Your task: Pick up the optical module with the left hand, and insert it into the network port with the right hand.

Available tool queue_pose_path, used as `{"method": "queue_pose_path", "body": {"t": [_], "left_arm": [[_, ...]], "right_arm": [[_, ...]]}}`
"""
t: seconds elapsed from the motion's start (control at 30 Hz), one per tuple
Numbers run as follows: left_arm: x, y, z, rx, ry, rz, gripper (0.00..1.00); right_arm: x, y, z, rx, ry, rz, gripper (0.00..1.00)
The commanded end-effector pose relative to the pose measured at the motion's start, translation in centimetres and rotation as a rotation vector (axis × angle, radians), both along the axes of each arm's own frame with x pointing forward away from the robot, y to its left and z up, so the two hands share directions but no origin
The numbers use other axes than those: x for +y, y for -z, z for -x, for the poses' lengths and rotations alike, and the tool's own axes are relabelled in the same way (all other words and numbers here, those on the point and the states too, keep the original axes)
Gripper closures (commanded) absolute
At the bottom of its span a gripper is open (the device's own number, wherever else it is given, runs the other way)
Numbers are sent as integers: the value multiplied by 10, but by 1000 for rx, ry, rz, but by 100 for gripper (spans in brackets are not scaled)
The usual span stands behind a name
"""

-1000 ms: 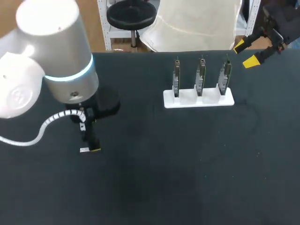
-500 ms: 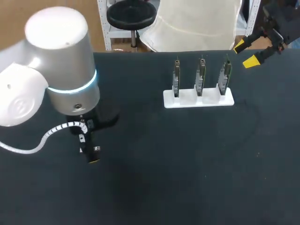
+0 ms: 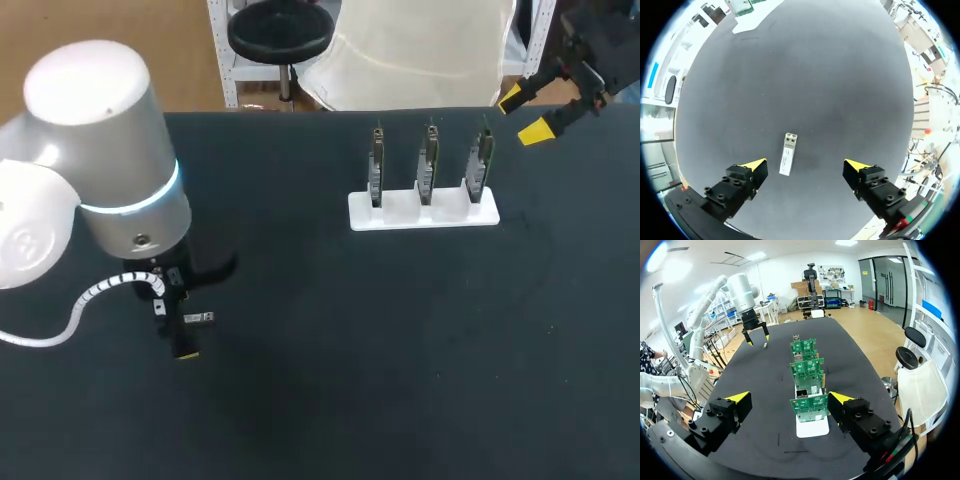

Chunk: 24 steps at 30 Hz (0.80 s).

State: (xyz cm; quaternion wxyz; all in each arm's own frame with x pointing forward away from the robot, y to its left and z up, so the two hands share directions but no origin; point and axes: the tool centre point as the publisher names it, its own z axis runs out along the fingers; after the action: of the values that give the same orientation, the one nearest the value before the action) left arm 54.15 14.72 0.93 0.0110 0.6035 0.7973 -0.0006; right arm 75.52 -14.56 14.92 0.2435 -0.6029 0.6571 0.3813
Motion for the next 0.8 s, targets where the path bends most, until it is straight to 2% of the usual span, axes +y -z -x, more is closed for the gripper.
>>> {"method": "queue_pose_path", "body": {"t": [0.03, 0.33, 0.8], "left_arm": [[2, 3, -7, 18, 8, 2, 0], [6, 8, -13, 66, 61, -43, 0], [16, 23, -11, 80, 35, -22, 0]], "right_arm": [[1, 0, 2, -3, 4, 2, 0], [1, 0, 2, -3, 4, 2, 0], [1, 0, 2, -3, 4, 2, 0]]}}
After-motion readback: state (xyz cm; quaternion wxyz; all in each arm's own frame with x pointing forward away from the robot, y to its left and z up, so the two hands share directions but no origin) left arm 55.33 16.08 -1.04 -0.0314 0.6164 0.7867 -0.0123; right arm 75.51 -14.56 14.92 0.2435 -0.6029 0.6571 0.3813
